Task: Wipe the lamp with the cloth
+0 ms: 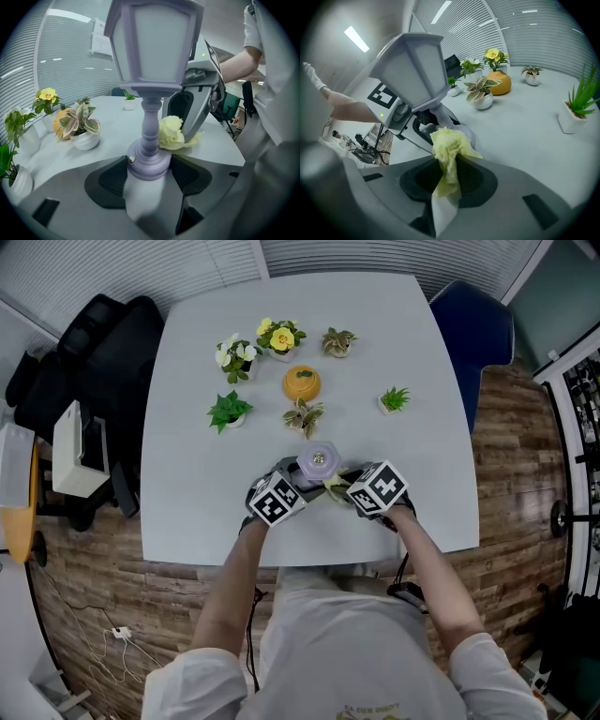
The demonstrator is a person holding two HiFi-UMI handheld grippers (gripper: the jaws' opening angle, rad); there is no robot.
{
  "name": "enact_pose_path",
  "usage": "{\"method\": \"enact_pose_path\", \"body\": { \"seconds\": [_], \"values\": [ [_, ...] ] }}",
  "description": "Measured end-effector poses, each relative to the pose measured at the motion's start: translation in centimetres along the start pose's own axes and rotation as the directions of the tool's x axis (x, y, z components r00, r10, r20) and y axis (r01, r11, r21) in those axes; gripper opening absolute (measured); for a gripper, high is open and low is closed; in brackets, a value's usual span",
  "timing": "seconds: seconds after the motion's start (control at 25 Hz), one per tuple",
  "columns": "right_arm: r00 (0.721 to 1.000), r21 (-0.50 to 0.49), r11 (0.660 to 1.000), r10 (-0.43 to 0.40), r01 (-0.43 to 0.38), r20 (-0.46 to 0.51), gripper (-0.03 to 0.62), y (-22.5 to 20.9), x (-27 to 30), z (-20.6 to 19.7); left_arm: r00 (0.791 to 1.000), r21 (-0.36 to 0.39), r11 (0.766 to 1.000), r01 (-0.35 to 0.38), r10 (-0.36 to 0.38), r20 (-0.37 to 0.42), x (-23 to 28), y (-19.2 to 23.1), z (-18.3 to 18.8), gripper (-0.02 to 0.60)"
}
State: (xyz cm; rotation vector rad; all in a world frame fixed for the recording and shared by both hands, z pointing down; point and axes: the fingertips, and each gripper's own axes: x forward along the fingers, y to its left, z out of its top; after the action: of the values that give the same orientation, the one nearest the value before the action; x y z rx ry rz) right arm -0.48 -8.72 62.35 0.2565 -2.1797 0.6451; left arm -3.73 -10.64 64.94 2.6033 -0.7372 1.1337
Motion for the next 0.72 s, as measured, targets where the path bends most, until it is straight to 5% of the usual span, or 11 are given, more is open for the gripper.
{"method": "enact_pose_path", "body": {
  "seconds": [0.72],
  "values": [
    [0.987,0.062,0.988,-0.143,0.138,0.079,0.094,-4.0,-0.2,2.5,1.0,0.001,1.0,-0.005,0.005,0.005,0.0,-0.1,0.1,0.302]
  ]
}}
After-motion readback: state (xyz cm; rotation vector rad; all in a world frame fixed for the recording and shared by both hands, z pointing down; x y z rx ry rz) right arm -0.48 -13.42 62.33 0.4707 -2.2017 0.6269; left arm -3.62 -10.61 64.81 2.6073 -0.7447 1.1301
